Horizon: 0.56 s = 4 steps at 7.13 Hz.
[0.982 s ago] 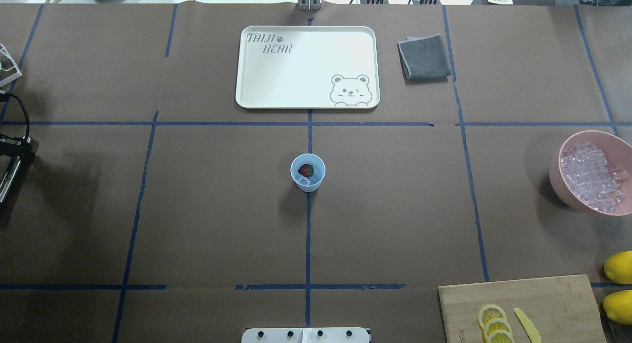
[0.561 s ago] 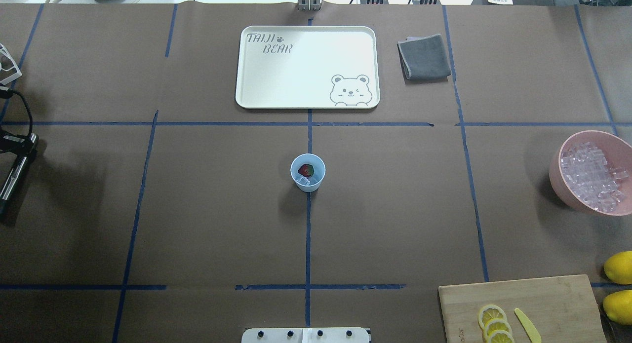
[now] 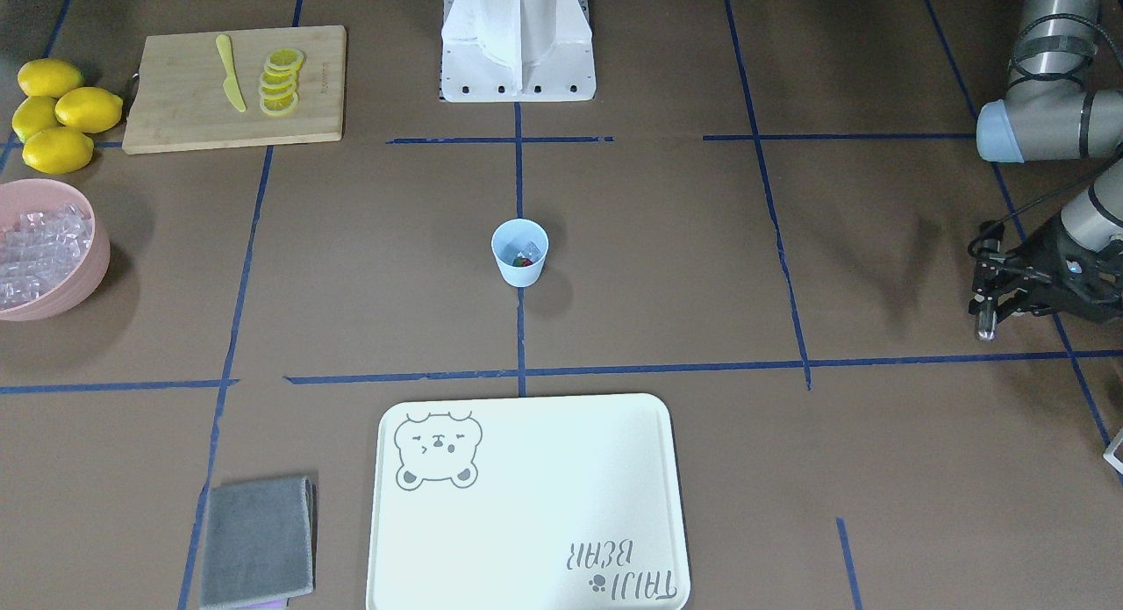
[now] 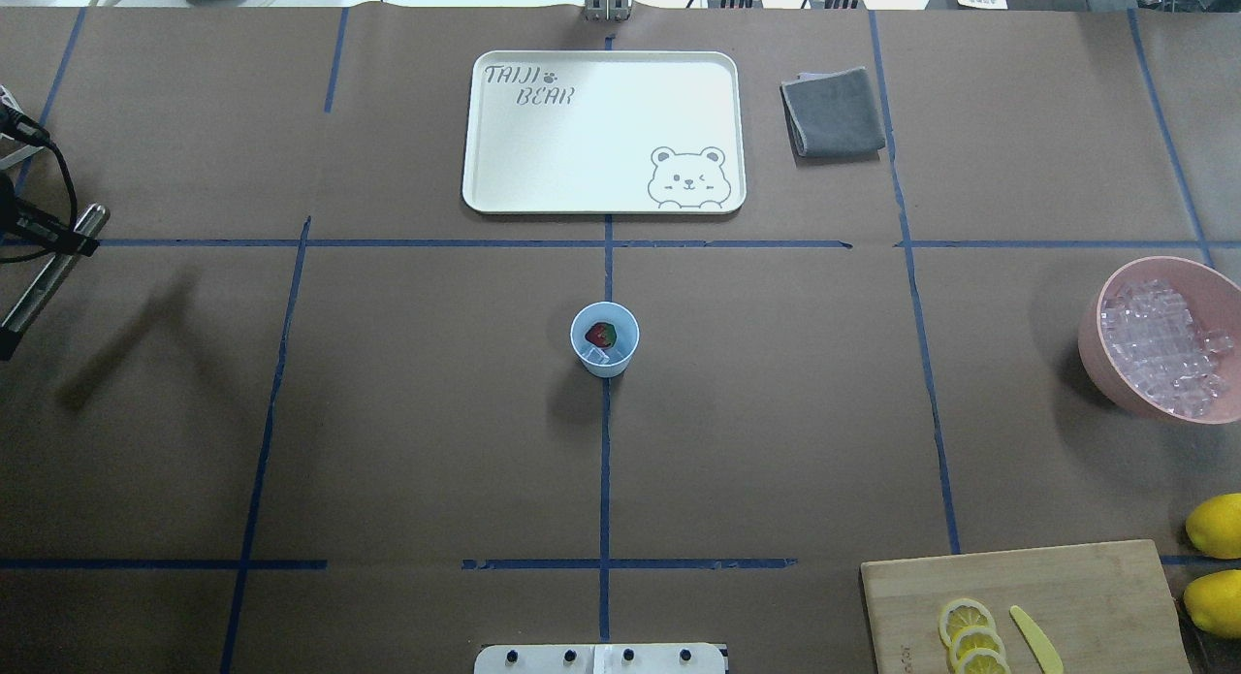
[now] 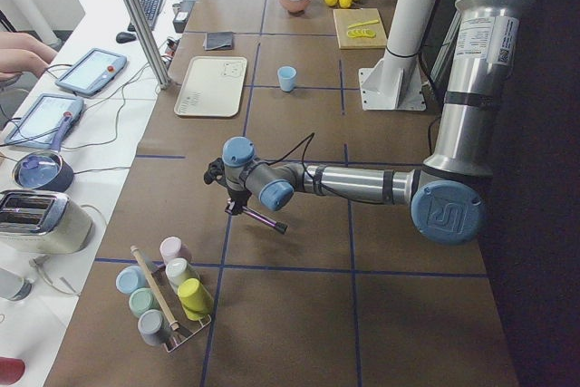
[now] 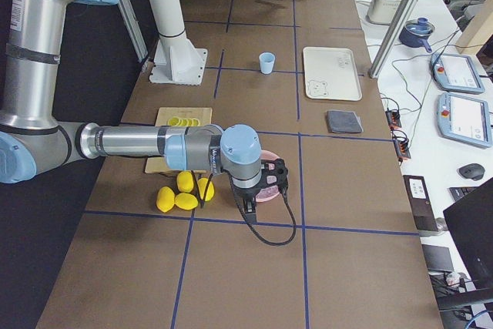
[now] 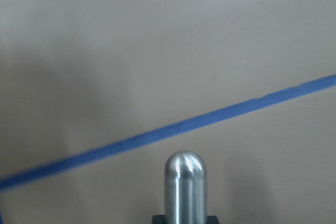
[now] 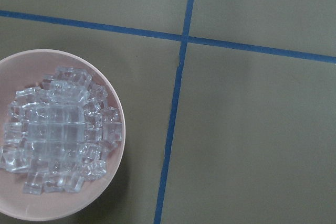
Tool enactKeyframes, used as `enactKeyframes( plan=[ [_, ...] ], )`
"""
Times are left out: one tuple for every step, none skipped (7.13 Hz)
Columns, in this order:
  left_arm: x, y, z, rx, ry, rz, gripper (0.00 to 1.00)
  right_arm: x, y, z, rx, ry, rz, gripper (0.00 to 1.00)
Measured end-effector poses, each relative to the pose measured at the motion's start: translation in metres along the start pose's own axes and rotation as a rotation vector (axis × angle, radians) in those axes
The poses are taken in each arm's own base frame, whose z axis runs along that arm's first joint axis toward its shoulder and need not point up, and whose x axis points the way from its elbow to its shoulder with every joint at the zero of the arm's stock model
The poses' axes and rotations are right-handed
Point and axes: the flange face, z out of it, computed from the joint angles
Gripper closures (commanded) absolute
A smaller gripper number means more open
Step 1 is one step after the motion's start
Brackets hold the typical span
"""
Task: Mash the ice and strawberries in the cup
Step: 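Carry the steel pestle with the left gripper toward the light-blue cup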
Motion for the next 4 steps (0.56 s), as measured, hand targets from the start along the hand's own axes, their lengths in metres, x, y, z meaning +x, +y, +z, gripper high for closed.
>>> enactKeyframes(
  plan=[
    [0.023,-0.037,-0.026,0.072,0.006,0.107,0.99,0.000,0.000,0.000,0.000,0.000,0.001,0.01],
    [0.047,-0.069,-0.052,0.140,0.011,0.178,0.98,0.000,0.000,0.000,0.000,0.000,0.001,0.01],
    [0.072,-0.096,-0.076,0.205,0.022,0.212,0.98,0.000,0.000,0.000,0.000,0.000,0.001,0.01],
    [0.101,-0.119,-0.097,0.273,0.048,0.227,1.00,0.000,0.000,0.000,0.000,0.000,0.002,0.01]
  ],
)
